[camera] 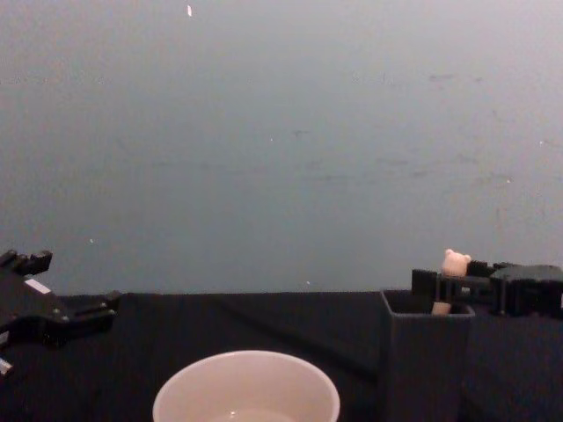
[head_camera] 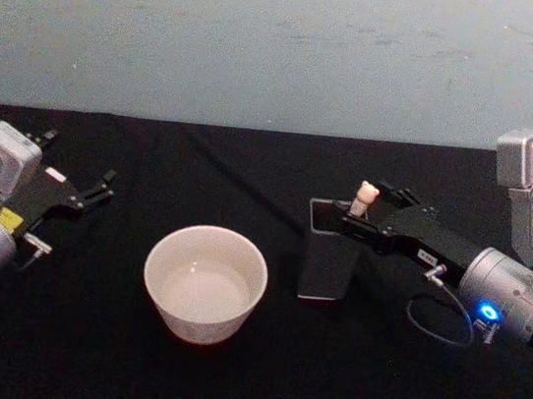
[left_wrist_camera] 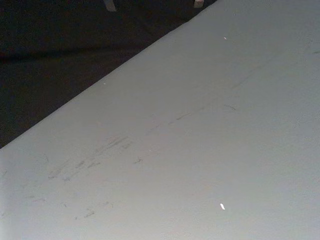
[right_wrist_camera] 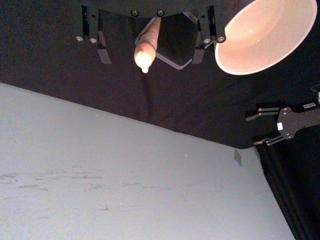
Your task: Pick up the stirring spoon with one hand, stir inside the cup, then place it back in its original position.
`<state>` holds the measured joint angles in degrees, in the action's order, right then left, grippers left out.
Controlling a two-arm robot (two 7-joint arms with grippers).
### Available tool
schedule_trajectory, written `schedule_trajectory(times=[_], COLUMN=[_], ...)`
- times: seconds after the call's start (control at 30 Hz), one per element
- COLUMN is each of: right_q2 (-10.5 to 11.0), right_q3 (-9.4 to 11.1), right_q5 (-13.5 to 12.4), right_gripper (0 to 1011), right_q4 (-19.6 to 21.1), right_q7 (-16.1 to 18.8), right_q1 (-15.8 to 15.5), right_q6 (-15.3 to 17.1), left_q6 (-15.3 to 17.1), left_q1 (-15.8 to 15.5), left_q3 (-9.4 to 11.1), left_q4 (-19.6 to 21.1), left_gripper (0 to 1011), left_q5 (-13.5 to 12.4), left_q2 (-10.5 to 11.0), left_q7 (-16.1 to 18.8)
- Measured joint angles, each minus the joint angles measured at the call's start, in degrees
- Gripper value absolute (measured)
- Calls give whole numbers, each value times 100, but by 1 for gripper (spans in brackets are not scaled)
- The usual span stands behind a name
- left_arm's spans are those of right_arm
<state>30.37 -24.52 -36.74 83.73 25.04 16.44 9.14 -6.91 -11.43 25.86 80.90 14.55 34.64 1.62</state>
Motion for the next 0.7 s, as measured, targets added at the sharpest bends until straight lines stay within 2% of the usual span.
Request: schedule_trajectory(times=[0.23, 0.37, 0.57, 0.6, 0.7], right_q2=[-12, -96, -386, -468, -563], right_q3=[13, 110, 427, 508, 595], right_q5=[27, 106, 295, 404, 599], right_gripper=[1002, 1002, 1002, 1002, 1000], right_q4=[19, 113, 287, 315, 330], right_q7=[-20, -177, -720, -924, -1208], right_q1=[-10, -39, -44, -40, -40], right_q6=[-59, -166, -497, -622, -794], left_q6=[0, 0, 0, 0, 0], left_q1=[0, 0, 0, 0, 0], left_q3=[0, 0, 0, 0, 0], left_q4=[0, 0, 0, 0, 0], left_gripper=[1001, 1001, 1001, 1001, 1001], left_q5=[0, 0, 0, 0, 0], left_q2=[0, 0, 0, 0, 0], left_q7=[0, 0, 0, 0, 0])
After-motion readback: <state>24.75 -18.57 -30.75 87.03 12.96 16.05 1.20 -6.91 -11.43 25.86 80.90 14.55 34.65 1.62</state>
